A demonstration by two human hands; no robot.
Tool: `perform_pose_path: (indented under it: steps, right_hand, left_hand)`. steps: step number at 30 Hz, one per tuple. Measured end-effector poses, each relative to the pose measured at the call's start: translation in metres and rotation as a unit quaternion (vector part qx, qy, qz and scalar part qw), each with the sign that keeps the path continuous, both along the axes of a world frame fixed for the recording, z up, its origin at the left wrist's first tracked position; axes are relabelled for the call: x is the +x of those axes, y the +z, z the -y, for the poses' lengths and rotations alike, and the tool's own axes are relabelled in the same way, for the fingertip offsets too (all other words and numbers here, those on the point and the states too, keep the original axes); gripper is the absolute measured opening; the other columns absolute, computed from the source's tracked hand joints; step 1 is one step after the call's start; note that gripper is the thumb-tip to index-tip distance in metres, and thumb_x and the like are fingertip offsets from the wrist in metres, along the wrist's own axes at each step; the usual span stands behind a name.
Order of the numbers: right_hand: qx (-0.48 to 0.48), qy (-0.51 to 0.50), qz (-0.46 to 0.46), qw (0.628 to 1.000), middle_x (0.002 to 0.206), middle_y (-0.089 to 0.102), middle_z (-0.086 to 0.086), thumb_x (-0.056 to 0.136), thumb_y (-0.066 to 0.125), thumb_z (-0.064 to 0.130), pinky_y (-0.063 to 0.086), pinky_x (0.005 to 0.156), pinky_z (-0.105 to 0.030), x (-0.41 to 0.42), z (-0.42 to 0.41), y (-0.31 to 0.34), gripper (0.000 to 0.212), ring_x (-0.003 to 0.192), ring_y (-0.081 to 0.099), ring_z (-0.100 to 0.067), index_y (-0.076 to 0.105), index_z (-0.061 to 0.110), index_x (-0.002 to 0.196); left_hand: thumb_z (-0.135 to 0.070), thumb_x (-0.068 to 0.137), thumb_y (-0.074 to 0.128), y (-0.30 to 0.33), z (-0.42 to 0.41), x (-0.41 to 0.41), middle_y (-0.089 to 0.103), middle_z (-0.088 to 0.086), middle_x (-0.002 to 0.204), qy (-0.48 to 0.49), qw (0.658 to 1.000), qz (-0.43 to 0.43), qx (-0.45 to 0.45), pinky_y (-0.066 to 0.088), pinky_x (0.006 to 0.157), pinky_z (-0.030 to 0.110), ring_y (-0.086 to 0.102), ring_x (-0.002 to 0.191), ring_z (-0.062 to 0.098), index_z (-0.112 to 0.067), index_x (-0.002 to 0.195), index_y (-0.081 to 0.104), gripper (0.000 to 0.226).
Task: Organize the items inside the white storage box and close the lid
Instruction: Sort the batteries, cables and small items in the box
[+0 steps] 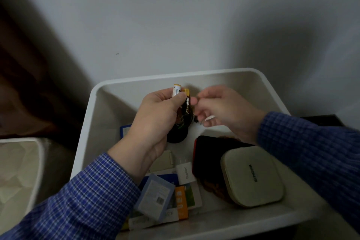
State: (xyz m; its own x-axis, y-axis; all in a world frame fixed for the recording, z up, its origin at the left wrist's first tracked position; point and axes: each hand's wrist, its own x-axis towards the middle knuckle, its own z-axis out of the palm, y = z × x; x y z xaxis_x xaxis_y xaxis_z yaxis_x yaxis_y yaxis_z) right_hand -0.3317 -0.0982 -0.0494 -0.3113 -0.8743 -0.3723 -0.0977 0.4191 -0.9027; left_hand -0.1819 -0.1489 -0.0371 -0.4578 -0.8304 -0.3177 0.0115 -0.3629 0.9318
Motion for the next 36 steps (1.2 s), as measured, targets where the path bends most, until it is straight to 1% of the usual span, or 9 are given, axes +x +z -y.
perform_pose_path:
  steps: [2, 4, 10, 13, 17, 22, 27, 30, 36]
  right_hand:
    - [-0.018, 0.044, 0.137, 0.989, 0.08, 0.071, -0.007, 0.084, 0.071, 0.011, 0.056, 0.062, -0.029, -0.004, -0.001, 0.018, 0.007, 0.073, 0.069, -0.018, 0.072, 0.015, 0.089]
    - [-0.013, 0.069, 0.168, 0.983, 0.085, 0.073, -0.007, 0.089, 0.072, 0.01, 0.057, 0.066, -0.031, -0.006, -0.003, 0.024, 0.01, 0.079, 0.073, -0.022, 0.071, 0.015, 0.098]
    - [-0.047, 0.054, 0.063, 0.995, 0.089, 0.077, -0.008, 0.085, 0.078, 0.008, 0.058, 0.076, -0.033, 0.001, -0.006, 0.019, 0.026, 0.079, 0.073, -0.02, 0.067, 0.019, 0.106]
    - [-0.049, 0.05, 0.042, 0.997, 0.077, 0.067, -0.01, 0.087, 0.074, 0.005, 0.048, 0.072, -0.036, -0.001, -0.004, 0.018, 0.034, 0.074, 0.058, -0.023, 0.065, 0.022, 0.114]
    - [-0.058, 0.052, 0.024, 0.997, 0.061, 0.064, 0.0, 0.09, 0.066, 0.001, 0.051, 0.059, -0.023, -0.01, -0.006, 0.012, 0.031, 0.059, 0.059, -0.013, 0.069, 0.024, 0.111]
    - [-0.031, 0.073, -0.18, 0.981, 0.072, 0.074, -0.005, 0.091, 0.069, 0.007, 0.06, 0.067, -0.027, -0.023, -0.008, -0.014, 0.018, 0.067, 0.074, -0.013, 0.063, 0.019, 0.103]
    - [0.014, 0.036, -0.311, 0.95, 0.078, 0.067, 0.004, 0.082, 0.08, 0.022, 0.056, 0.07, -0.027, -0.023, -0.004, -0.05, 0.02, 0.07, 0.069, -0.009, 0.061, 0.026, 0.085]
    - [0.043, 0.024, -0.357, 0.933, 0.075, 0.063, 0.009, 0.073, 0.086, 0.024, 0.046, 0.064, -0.022, -0.019, -0.002, -0.06, 0.027, 0.07, 0.062, -0.008, 0.06, 0.028, 0.073]
    - [0.105, -0.029, -0.408, 0.907, 0.071, 0.062, 0.001, 0.066, 0.08, 0.017, 0.048, 0.055, -0.028, -0.002, 0.005, -0.071, 0.023, 0.061, 0.057, -0.016, 0.058, 0.015, 0.075]
  left_hand:
    - [-0.01, 0.1, 0.055, -0.002, 0.002, 0.0, 0.071, 0.007, 0.076, -0.002, 1.0, 0.003, -0.016, 0.049, 0.056, 0.018, 0.062, 0.061, 0.009, -0.001, 0.099, 0.073, 0.021]
    - [-0.009, 0.1, 0.055, -0.004, 0.002, 0.0, 0.073, 0.007, 0.079, -0.003, 0.999, 0.002, -0.035, 0.053, 0.062, 0.023, 0.064, 0.067, 0.012, -0.006, 0.098, 0.074, 0.019]
    - [-0.009, 0.099, 0.056, -0.002, 0.001, 0.002, 0.074, 0.007, 0.079, -0.03, 0.998, 0.013, -0.062, 0.053, 0.059, 0.019, 0.066, 0.066, 0.011, -0.01, 0.096, 0.075, 0.019]
    - [-0.008, 0.099, 0.056, -0.001, -0.002, 0.0, 0.07, 0.01, 0.077, -0.026, 0.996, 0.025, -0.086, 0.048, 0.06, 0.023, 0.059, 0.068, 0.017, -0.011, 0.094, 0.075, 0.019]
    - [-0.009, 0.1, 0.056, 0.002, -0.002, -0.001, 0.072, 0.018, 0.082, 0.011, 0.997, 0.024, -0.078, 0.051, 0.064, 0.026, 0.058, 0.071, 0.019, -0.012, 0.094, 0.073, 0.018]
    - [-0.013, 0.101, 0.054, 0.007, 0.003, 0.004, 0.077, 0.01, 0.087, 0.054, 0.997, -0.029, -0.037, 0.053, 0.058, 0.023, 0.062, 0.067, 0.016, -0.009, 0.095, 0.066, 0.014]
    - [-0.015, 0.102, 0.053, 0.011, 0.001, 0.004, 0.077, 0.01, 0.086, 0.036, 0.998, -0.039, -0.026, 0.049, 0.053, 0.021, 0.058, 0.063, 0.015, -0.01, 0.096, 0.065, 0.013]
    - [-0.015, 0.102, 0.054, 0.012, 0.002, 0.003, 0.077, 0.009, 0.084, 0.037, 0.998, -0.039, -0.025, 0.045, 0.052, 0.022, 0.055, 0.06, 0.014, -0.012, 0.097, 0.065, 0.013]
    - [-0.016, 0.101, 0.055, 0.013, 0.002, 0.003, 0.076, 0.005, 0.079, 0.035, 0.998, -0.046, -0.019, 0.045, 0.051, 0.021, 0.054, 0.057, 0.012, -0.015, 0.098, 0.066, 0.011]
